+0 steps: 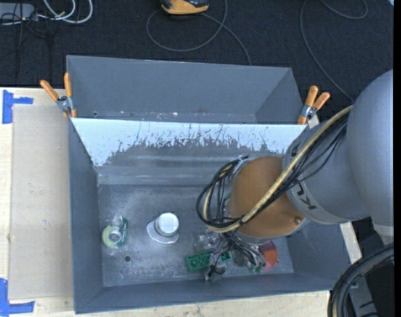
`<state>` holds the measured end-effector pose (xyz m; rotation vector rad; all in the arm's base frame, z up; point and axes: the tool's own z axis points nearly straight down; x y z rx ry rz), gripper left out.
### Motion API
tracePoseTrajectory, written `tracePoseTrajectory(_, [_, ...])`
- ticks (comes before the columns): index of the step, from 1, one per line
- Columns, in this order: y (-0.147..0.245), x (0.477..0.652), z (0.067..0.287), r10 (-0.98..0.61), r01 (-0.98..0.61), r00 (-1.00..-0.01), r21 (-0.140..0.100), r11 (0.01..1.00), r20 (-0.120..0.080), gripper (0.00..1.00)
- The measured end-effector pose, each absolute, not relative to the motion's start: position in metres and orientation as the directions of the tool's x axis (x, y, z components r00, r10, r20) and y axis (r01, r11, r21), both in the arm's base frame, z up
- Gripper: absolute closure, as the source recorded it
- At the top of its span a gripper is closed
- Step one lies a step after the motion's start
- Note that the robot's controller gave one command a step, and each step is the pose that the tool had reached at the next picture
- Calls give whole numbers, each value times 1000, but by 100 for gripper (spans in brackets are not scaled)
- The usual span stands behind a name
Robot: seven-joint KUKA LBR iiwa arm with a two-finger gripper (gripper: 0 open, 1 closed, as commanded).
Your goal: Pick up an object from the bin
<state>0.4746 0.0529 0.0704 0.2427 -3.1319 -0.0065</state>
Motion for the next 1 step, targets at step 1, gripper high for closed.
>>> tracePoseTrajectory(1, [53,472,98,-160,-160,-987,5,987,10,100])
